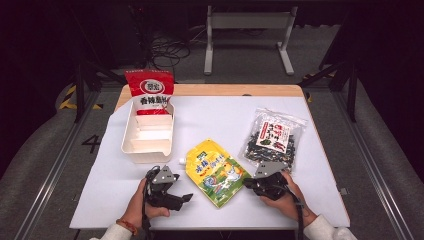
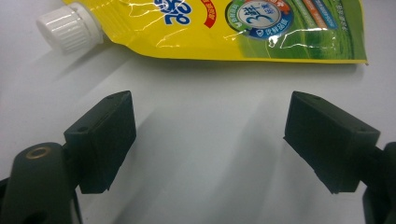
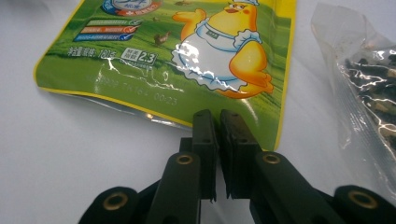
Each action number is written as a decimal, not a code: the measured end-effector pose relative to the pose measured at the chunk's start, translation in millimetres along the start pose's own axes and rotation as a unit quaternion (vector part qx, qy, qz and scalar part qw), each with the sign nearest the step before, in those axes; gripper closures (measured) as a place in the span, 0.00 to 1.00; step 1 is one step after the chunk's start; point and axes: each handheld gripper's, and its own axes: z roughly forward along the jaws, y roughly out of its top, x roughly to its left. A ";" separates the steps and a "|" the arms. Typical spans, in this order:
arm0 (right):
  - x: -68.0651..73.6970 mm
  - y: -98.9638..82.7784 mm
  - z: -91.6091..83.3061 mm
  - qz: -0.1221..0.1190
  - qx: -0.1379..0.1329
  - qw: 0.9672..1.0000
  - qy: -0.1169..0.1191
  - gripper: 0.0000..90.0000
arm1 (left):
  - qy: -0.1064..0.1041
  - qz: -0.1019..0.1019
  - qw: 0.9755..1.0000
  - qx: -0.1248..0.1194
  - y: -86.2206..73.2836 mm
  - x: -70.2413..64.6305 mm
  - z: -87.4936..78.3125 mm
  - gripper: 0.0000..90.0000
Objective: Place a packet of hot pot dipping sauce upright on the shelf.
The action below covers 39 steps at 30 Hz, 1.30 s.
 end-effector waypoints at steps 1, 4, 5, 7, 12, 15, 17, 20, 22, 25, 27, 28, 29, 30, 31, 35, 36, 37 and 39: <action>-0.8 -0.3 -0.3 0.002 -0.001 1.000 0.003 0.93 | 0.001 0.001 1.000 -0.002 0.6 -0.7 0.9 0.19; 0.2 2.9 -5.0 -0.005 -0.008 1.000 0.009 0.93 | 0.001 0.004 1.000 -0.001 2.3 -0.9 2.5 0.19; 1.2 4.7 -7.4 -0.006 -0.013 1.000 0.010 0.93 | 0.002 0.003 1.000 0.000 2.7 -1.0 2.9 0.19; 3.6 10.1 -14.5 -0.011 -0.038 0.999 0.011 0.93 | 0.001 0.000 1.000 -0.001 3.9 -0.7 4.1 0.19; 7.0 14.8 -9.1 -0.019 -0.050 0.999 0.001 0.93 | 0.001 0.004 1.000 -0.001 5.8 -1.1 5.8 0.19; 6.5 14.7 -15.4 -0.028 -0.055 0.998 -0.011 0.94 | 0.004 0.007 1.000 -0.005 4.4 -2.8 3.4 0.19; 0.6 14.0 -29.0 -0.025 -0.071 0.997 -0.025 0.93 | 0.003 0.011 1.000 -0.008 2.1 -3.2 0.9 0.19; -18.7 6.3 -51.4 0.002 -0.091 0.994 -0.066 0.89 | 0.004 0.016 1.000 -0.008 -0.5 -3.5 -1.9 0.19; -30.7 -0.8 -61.4 0.019 -0.096 0.991 -0.088 0.89 | 0.004 0.020 1.000 -0.009 -1.8 -4.7 -3.8 0.20; -48.8 -14.8 -75.8 0.048 -0.097 0.985 -0.136 0.84 | 0.007 0.026 1.000 -0.010 -2.6 -6.2 -6.8 0.20; -60.6 -24.2 -83.2 0.082 -0.101 0.979 -0.158 0.78 | 0.007 0.027 1.000 -0.011 -2.7 -6.4 -6.8 0.20; -66.8 -28.7 -85.1 0.102 -0.102 0.976 -0.163 0.74 | 0.007 0.028 1.000 -0.010 -2.5 -6.4 -6.3 0.20; -72.9 -32.6 -85.2 0.119 -0.100 0.974 -0.168 0.69 | 0.005 0.029 1.000 -0.010 -2.2 -6.2 -5.6 0.20; -78.3 -35.8 -84.5 0.131 -0.093 0.970 -0.181 0.64 | 0.005 0.029 1.000 -0.008 -1.8 -6.1 -5.2 0.20; -78.3 -35.8 -84.5 0.131 -0.093 0.970 -0.181 0.64 | 0.005 0.029 1.000 -0.008 -1.8 -6.1 -5.2 0.20; -102.2 -46.0 -74.8 0.198 -0.085 0.958 -0.188 0.45 | 0.001 0.037 0.999 -0.004 -0.3 -8.0 -2.1 0.20; -107.6 -47.4 -71.9 0.201 -0.076 0.957 -0.195 0.39 | 0.000 0.037 0.999 -0.003 0.0 -8.3 -1.2 0.20; -116.4 -50.1 -68.3 0.215 -0.063 0.953 -0.206 0.33 | -0.002 0.036 0.999 -0.002 0.3 -8.4 -0.4 0.20; -131.0 -57.8 -65.0 0.267 -0.082 0.942 -0.187 0.25 | -0.002 0.038 0.999 0.000 1.8 -8.9 1.8 0.20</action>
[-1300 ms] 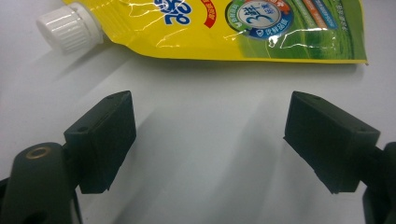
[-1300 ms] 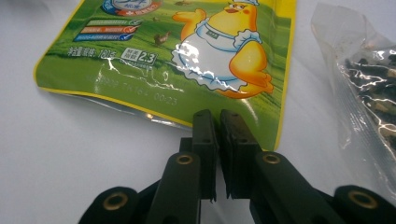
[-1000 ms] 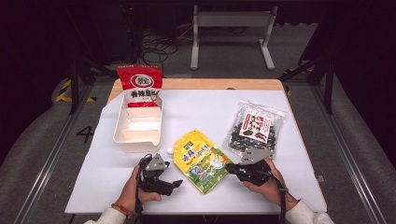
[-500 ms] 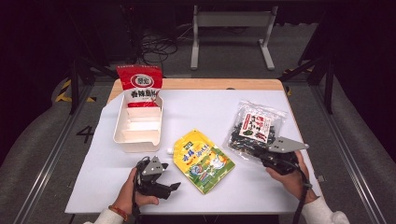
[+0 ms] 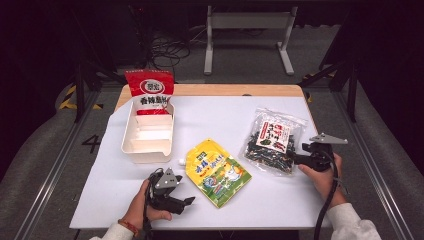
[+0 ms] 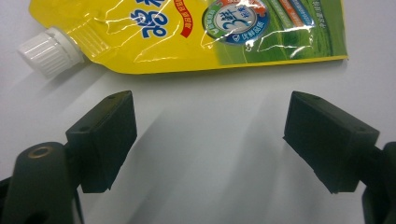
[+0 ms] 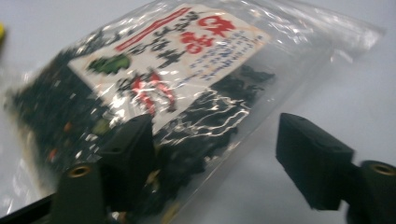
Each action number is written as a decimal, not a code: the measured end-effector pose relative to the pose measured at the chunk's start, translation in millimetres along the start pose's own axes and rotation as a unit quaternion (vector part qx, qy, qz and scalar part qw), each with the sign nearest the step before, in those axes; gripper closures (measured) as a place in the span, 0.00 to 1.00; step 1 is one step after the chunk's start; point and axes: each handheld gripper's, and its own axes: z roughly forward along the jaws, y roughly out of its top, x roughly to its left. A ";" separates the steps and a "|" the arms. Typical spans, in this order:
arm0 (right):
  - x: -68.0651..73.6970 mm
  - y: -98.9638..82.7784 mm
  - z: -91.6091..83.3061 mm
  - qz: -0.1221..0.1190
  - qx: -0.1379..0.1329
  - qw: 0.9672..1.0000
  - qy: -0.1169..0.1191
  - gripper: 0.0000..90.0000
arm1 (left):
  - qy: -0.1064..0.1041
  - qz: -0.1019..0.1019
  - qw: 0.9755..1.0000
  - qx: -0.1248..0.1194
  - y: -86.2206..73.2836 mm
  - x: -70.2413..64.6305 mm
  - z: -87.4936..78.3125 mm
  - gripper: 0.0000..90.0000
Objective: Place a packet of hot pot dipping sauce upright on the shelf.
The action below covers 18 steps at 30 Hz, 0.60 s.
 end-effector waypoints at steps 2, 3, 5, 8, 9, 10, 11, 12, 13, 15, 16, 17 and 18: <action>-8.0 0.3 6.8 0.023 0.001 1.000 0.017 0.20 | -0.005 0.001 1.000 -0.002 3.2 -2.0 1.5 0.20; -9.7 0.7 8.9 0.029 0.003 0.999 0.026 0.19 | -0.007 0.006 1.000 -0.003 5.1 -3.7 1.9 0.20; -10.9 0.9 13.5 0.040 0.007 0.998 0.048 0.19 | -0.011 0.014 1.000 -0.004 8.2 -6.3 2.6 0.20; -10.3 2.6 17.6 0.050 0.022 0.996 0.072 0.22 | -0.016 0.013 1.000 -0.008 10.5 -6.6 2.9 0.20; -10.5 2.9 18.0 0.054 0.025 0.995 0.083 0.28 | -0.018 0.011 1.000 -0.009 11.0 -6.5 2.9 0.20; -10.5 2.9 18.0 0.054 0.025 0.995 0.083 0.28 | -0.018 0.011 1.000 -0.009 11.0 -6.5 2.9 0.20; -10.3 3.0 18.0 0.057 0.027 0.994 0.090 0.33 | -0.020 0.011 1.000 -0.012 13.3 -5.3 2.7 0.20; -9.5 2.8 18.6 0.067 0.029 0.991 0.109 0.42 | -0.020 0.010 1.000 -0.014 15.4 -5.0 2.8 0.20; -8.8 2.2 19.5 0.073 0.030 0.989 0.122 0.48 | -0.021 0.011 1.000 -0.017 18.1 -4.0 2.6 0.20; -7.9 2.1 20.6 0.078 0.035 0.986 0.144 0.57 | -0.036 0.005 0.999 -0.028 25.4 -1.5 2.8 0.20; -7.9 2.2 20.9 0.075 0.036 0.985 0.151 0.58 | -0.038 0.004 0.999 -0.031 28.5 -0.7 3.6 0.20; -7.7 2.4 20.9 0.071 0.037 0.985 0.152 0.60 | -0.038 0.004 0.999 -0.032 31.8 0.2 5.3 0.20; -7.3 2.4 20.8 0.069 0.037 0.985 0.156 0.61 | -0.040 0.003 0.999 -0.033 35.3 0.9 7.8 0.20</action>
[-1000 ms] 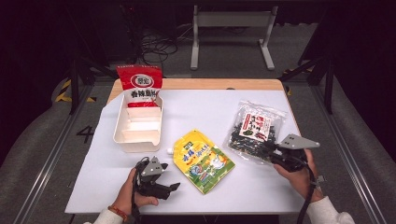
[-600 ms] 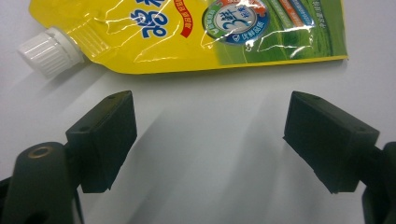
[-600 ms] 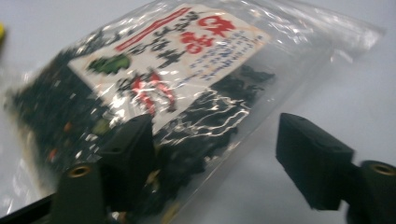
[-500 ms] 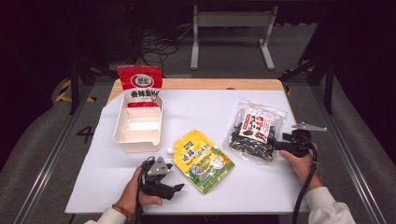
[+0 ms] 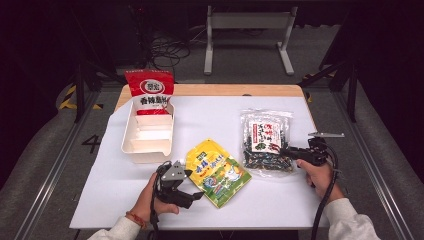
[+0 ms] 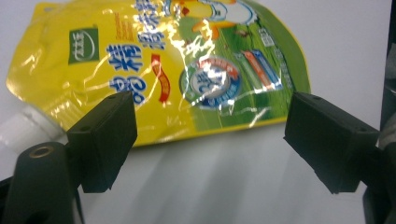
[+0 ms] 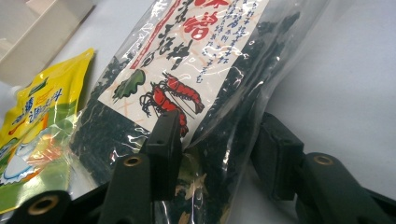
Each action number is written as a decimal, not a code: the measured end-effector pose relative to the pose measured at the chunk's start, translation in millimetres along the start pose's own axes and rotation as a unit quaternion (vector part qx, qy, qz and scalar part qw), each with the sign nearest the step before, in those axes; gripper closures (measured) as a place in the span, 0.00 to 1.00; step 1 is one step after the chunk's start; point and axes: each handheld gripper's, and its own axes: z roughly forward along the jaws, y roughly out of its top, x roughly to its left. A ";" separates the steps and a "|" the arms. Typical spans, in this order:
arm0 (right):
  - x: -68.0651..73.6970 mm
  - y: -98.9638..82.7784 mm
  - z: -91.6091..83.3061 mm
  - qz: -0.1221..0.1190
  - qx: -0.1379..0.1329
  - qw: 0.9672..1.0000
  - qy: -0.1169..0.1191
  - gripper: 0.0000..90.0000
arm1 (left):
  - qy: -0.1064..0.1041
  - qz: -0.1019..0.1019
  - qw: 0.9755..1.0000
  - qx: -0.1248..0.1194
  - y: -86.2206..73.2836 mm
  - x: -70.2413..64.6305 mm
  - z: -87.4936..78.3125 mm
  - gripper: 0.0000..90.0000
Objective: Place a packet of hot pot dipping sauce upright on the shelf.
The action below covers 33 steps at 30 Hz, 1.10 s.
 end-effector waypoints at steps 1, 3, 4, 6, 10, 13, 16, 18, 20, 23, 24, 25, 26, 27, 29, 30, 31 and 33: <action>0.5 0.0 -0.2 -0.002 0.001 1.000 0.002 0.62 | -0.003 0.004 1.000 0.001 3.7 1.2 2.7 0.20; 1.2 -0.5 -0.3 -0.009 0.002 1.000 0.004 0.63 | -0.009 0.007 1.000 0.004 12.6 3.3 9.8 0.20; 1.3 -0.7 -0.4 -0.012 0.003 1.000 0.007 0.63 | -0.014 0.008 1.000 0.001 17.9 4.6 13.8 0.19; 2.6 -1.5 -0.3 -0.027 0.004 1.000 0.014 0.64 | -0.022 0.011 1.000 -0.007 29.5 7.6 21.6 0.19; 9.0 -3.6 0.1 -0.068 0.004 0.997 0.020 0.64 | -0.041 -0.007 0.999 -0.022 48.9 15.3 38.2 0.19; 15.8 -7.1 -0.8 -0.098 0.005 0.995 0.033 0.64 | -0.050 -0.026 0.998 -0.023 66.3 25.6 55.5 0.18; 17.7 -9.4 -3.2 -0.113 -0.003 0.993 0.039 0.65 | -0.060 -0.048 0.997 -0.023 78.8 35.5 71.7 0.17; 21.1 -11.3 -4.1 -0.134 -0.011 0.990 0.043 0.65 | -0.060 -0.060 0.996 -0.022 84.0 39.5 82.4 0.16; 23.9 -12.8 -4.1 -0.150 -0.011 0.987 0.055 0.65 | -0.065 -0.077 0.995 -0.019 88.0 43.4 93.6 0.15; 28.9 -14.1 -3.5 -0.168 -0.012 0.984 0.065 0.65 | -0.074 -0.097 0.992 -0.027 90.4 48.2 104.8 0.16; 30.6 -14.9 -3.5 -0.173 -0.014 0.982 0.070 0.65 | -0.077 -0.104 0.991 -0.031 91.6 48.5 107.6 0.14; 32.8 -15.7 -3.3 -0.181 -0.013 0.981 0.074 0.65 | -0.080 -0.108 0.990 -0.036 92.8 48.6 108.3 0.15; 34.5 -16.1 -3.4 -0.186 -0.013 0.979 0.078 0.65 | -0.082 -0.109 0.990 -0.042 94.0 48.0 108.5 0.17; 35.9 -16.3 -3.5 -0.189 -0.014 0.979 0.081 0.65 | -0.082 -0.108 0.989 -0.052 96.3 46.7 107.3 0.19; 41.5 -16.7 -3.4 -0.205 -0.012 0.975 0.085 0.65 | -0.084 -0.107 0.988 -0.070 99.6 45.3 102.9 0.24; 45.6 -16.4 -3.7 -0.215 -0.011 0.973 0.083 0.65 | -0.088 -0.105 0.987 -0.083 100.6 45.1 99.7 0.29; 49.2 -16.4 -4.2 -0.222 -0.011 0.972 0.081 0.65 | -0.094 -0.103 0.986 -0.090 101.0 45.4 96.8 0.33; 54.9 -16.6 -6.2 -0.233 -0.016 0.969 0.079 0.65 | -0.120 -0.098 0.980 -0.126 100.8 47.0 86.8 0.52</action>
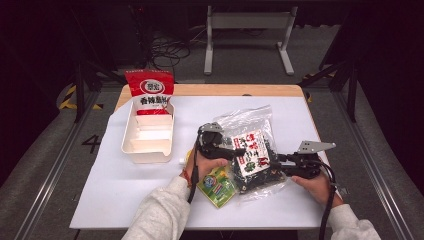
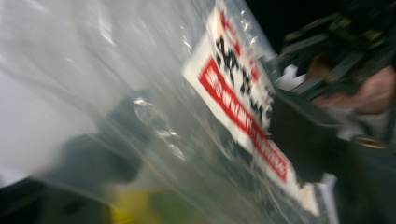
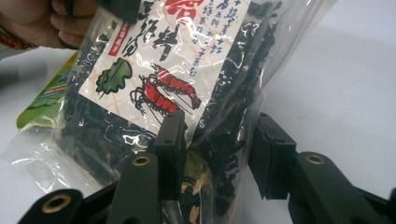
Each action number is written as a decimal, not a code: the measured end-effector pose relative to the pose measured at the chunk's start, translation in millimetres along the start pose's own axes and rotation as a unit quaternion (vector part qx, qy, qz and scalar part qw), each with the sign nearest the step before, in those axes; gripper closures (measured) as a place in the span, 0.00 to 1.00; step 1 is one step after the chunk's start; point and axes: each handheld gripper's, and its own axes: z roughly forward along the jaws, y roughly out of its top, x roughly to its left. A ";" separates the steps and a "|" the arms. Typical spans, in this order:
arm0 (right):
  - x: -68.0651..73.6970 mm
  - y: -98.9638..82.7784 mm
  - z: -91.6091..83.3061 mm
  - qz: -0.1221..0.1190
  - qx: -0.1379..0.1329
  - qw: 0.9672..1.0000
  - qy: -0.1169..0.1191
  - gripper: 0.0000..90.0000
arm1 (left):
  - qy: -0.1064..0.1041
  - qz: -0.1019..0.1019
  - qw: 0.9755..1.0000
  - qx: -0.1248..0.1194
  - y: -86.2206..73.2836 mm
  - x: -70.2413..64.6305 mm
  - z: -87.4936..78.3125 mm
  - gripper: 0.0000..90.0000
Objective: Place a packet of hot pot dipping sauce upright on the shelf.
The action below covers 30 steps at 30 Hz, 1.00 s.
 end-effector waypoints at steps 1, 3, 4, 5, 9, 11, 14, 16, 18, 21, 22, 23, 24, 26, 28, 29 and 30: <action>2.1 1.0 -0.8 -0.003 -0.002 1.000 0.000 0.65 | -0.011 0.002 1.000 -0.012 0.8 -1.4 -4.0 0.62; 4.9 2.8 -2.5 0.002 -0.009 1.000 0.005 0.66 | -0.028 0.014 0.999 -0.030 2.7 -5.7 -11.1 0.74; 5.7 3.9 -3.7 0.005 -0.012 1.000 0.008 0.66 | -0.036 0.019 0.998 -0.038 3.9 -8.1 -14.2 0.78; 7.2 5.2 -4.9 0.006 -0.015 1.000 0.009 0.66 | -0.043 0.023 0.998 -0.045 5.1 -11.8 -16.7 0.82; 12.8 10.8 -12.5 0.005 -0.026 1.000 0.013 0.65 | -0.065 0.031 0.995 -0.066 10.3 -25.2 -23.0 0.91; 13.1 11.7 -15.5 0.004 -0.028 0.999 0.016 0.65 | -0.067 0.036 0.995 -0.068 12.0 -28.6 -24.2 0.92; 13.9 13.1 -24.9 0.012 -0.039 0.999 0.021 0.60 | -0.065 0.052 0.993 -0.079 15.4 -40.5 -26.4 0.93; 15.4 14.1 -28.7 0.008 -0.043 0.999 0.018 0.59 | -0.064 0.062 0.993 -0.080 17.9 -47.6 -27.0 0.93; 18.2 16.3 -33.7 0.002 -0.046 0.999 0.011 0.55 | -0.061 0.076 0.992 -0.085 20.1 -54.4 -27.5 0.94; 21.2 18.2 -36.9 -0.006 -0.041 0.999 0.006 0.51 | -0.062 0.085 0.990 -0.091 22.3 -61.6 -29.4 0.95; 22.7 18.7 -38.4 -0.008 -0.040 0.999 0.007 0.50 | -0.065 0.085 0.990 -0.096 23.0 -63.4 -29.5 0.95; 24.2 19.0 -39.9 -0.011 -0.039 0.999 0.006 0.48 | -0.066 0.086 0.989 -0.099 23.8 -64.9 -29.7 0.95; 25.9 19.0 -41.4 -0.015 -0.039 0.999 0.000 0.48 | -0.066 0.087 0.989 -0.102 24.9 -66.6 -29.7 0.95; 29.8 19.0 -45.2 -0.031 -0.038 0.999 -0.017 0.48 | -0.067 0.092 0.988 -0.108 28.7 -69.4 -31.0 0.95; 32.4 19.6 -49.2 -0.041 -0.035 0.998 -0.020 0.46 | -0.060 0.101 0.986 -0.117 33.4 -72.6 -34.3 0.95; 33.2 19.6 -51.5 -0.044 -0.036 0.998 -0.025 0.45 | -0.063 0.104 0.985 -0.123 36.5 -74.4 -36.8 0.95; 33.0 19.0 -54.1 -0.043 -0.040 0.998 -0.024 0.44 | -0.060 0.108 0.984 -0.125 39.1 -76.2 -39.3 0.95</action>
